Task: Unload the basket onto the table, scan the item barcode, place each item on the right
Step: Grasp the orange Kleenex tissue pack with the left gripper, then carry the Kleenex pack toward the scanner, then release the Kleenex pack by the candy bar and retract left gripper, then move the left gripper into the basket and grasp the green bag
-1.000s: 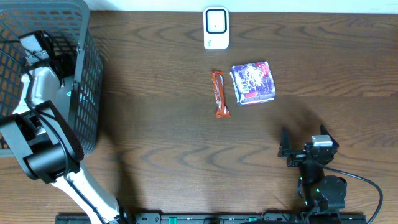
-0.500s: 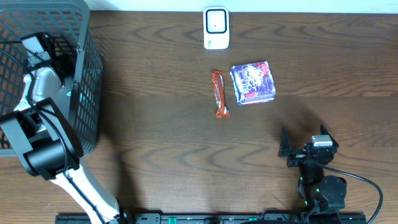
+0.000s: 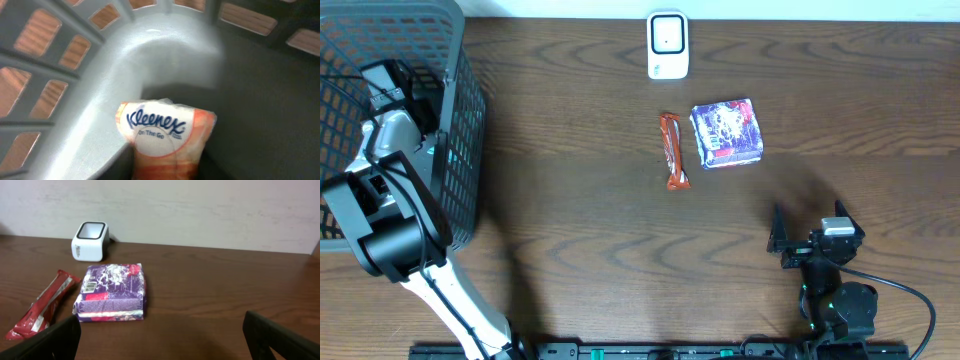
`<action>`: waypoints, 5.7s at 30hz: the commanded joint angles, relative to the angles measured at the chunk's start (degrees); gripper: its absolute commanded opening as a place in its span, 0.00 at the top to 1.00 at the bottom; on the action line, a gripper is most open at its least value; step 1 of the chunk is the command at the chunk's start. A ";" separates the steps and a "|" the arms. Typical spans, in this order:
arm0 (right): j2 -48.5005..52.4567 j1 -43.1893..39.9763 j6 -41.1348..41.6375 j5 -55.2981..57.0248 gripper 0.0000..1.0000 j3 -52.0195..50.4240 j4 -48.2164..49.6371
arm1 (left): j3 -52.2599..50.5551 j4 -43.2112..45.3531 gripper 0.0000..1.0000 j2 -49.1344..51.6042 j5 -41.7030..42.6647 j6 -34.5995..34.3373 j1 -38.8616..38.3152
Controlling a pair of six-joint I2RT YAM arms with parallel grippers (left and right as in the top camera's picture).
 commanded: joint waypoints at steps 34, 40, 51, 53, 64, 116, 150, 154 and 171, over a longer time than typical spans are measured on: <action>-0.02 -0.24 -0.44 0.52 0.01 -0.09 -0.13 | 0.39 -10.16 0.92 -57.92 28.24 -36.61 -29.51; -0.02 -0.24 -0.44 0.52 0.01 -0.09 -0.13 | 0.39 -13.33 0.92 -52.48 28.24 -29.35 -44.52; -0.02 -0.24 -0.44 0.52 0.01 -0.09 -0.13 | 0.39 -15.91 0.92 -33.75 28.24 -29.05 -54.49; -0.02 -0.24 -0.44 0.52 0.01 -0.09 -0.13 | 0.39 -15.91 0.93 -30.14 28.24 -29.07 -55.28; -0.02 -0.24 -0.44 0.52 0.01 -0.09 -0.13 | 0.39 -11.39 0.85 -13.09 28.24 -34.16 -58.38; -0.02 -0.24 -0.44 0.52 0.01 -0.09 -0.13 | 1.05 -19.08 0.21 -58.51 27.80 -25.81 -10.84; -0.02 -0.24 -0.44 0.52 0.01 -0.09 -0.13 | 0.31 -17.55 0.21 -20.17 29.81 -0.63 12.79; -0.02 -0.24 -0.44 0.52 0.01 -0.09 -0.13 | -0.61 -18.25 0.18 -16.41 32.17 4.07 12.17; -0.02 -0.24 -0.44 0.52 0.01 -0.09 -0.13 | -0.66 -14.93 0.18 -7.96 35.04 11.04 4.50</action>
